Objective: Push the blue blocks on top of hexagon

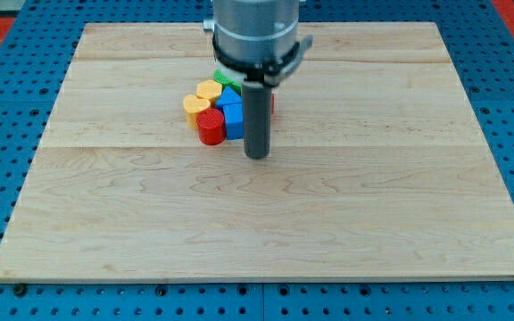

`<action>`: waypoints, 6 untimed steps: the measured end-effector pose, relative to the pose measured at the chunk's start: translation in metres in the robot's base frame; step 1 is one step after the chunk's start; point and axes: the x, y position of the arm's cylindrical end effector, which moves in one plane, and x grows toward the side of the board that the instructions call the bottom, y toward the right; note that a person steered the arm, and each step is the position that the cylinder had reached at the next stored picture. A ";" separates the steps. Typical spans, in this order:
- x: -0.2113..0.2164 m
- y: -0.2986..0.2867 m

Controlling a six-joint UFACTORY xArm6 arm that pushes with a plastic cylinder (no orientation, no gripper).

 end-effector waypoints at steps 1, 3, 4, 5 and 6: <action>-0.047 -0.014; -0.127 -0.046; -0.137 -0.058; -0.141 -0.067; -0.143 -0.068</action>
